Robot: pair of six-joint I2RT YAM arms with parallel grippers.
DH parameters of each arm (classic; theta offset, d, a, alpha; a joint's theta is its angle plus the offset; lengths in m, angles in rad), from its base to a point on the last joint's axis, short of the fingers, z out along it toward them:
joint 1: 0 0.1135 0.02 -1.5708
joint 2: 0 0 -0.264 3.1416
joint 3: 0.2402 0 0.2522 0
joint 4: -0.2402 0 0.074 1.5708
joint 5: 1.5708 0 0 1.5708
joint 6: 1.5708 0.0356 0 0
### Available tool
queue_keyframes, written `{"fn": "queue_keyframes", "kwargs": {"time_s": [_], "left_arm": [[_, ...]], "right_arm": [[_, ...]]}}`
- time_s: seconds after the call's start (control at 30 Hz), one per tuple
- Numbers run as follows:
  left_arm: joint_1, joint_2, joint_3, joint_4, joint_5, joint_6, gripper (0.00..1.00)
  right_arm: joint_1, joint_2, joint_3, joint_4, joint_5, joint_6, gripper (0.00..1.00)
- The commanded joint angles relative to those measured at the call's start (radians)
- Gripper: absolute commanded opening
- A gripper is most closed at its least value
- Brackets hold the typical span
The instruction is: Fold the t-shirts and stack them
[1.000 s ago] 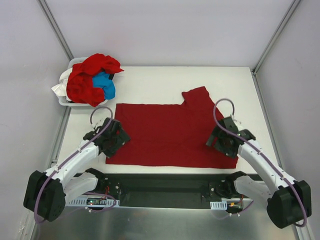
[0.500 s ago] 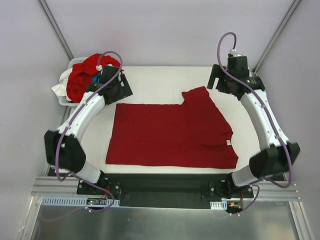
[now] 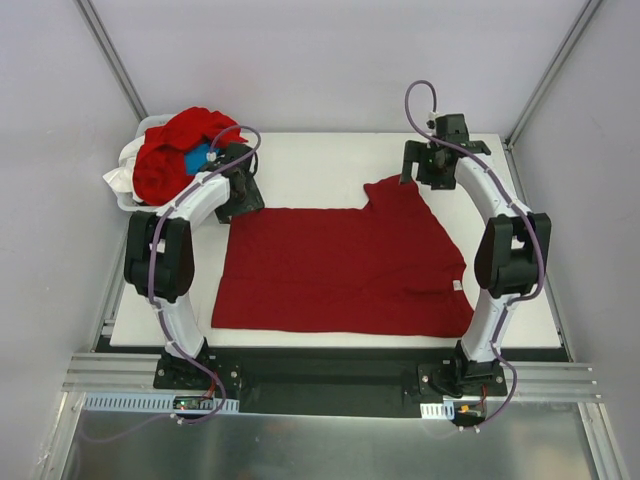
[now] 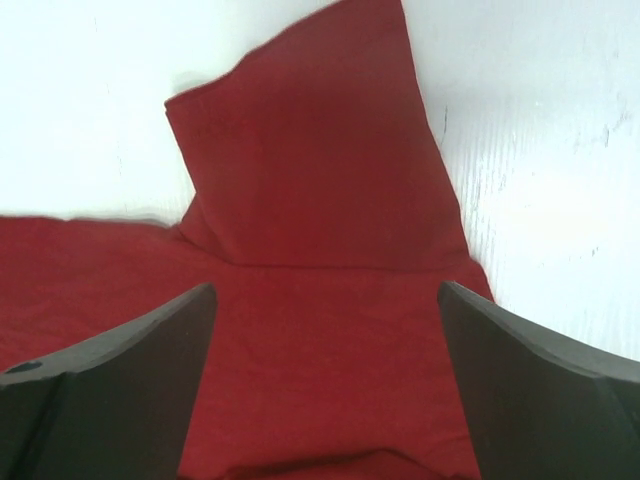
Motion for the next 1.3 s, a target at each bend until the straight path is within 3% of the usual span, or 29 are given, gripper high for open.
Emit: {"fn": "queue_keyframes", "kwargs": {"time_s": [0.0,0.47,0.57,0.83,0.93,1.1,1.27], "left_arm": [[0.039,0.041,0.018,0.036,-0.037,-0.113,0.71],[0.047,0.105,-0.026,0.212,-0.135,-0.172,0.64],[0.078,0.133,-0.026,0.217,-0.103,-0.181,0.62],[0.105,0.158,-0.010,0.225,-0.112,-0.063,0.61],[0.133,0.155,-0.022,0.228,-0.051,-0.063,0.57],[0.032,0.138,0.004,0.232,-0.055,0.008,0.57],[-0.016,0.141,0.004,0.231,-0.110,-0.050,0.57]], "right_arm": [[-0.012,0.058,0.084,0.051,-0.019,-0.032,0.96],[-0.039,0.109,0.090,0.065,-0.040,-0.006,0.96],[-0.042,0.106,0.087,0.060,-0.048,0.001,0.96],[-0.048,0.132,0.119,0.049,-0.055,0.022,0.96],[-0.046,0.146,0.138,0.042,-0.066,0.031,0.96],[-0.049,0.151,0.138,0.040,-0.062,0.028,0.96],[-0.048,0.140,0.138,0.040,-0.065,0.031,0.96]]}}
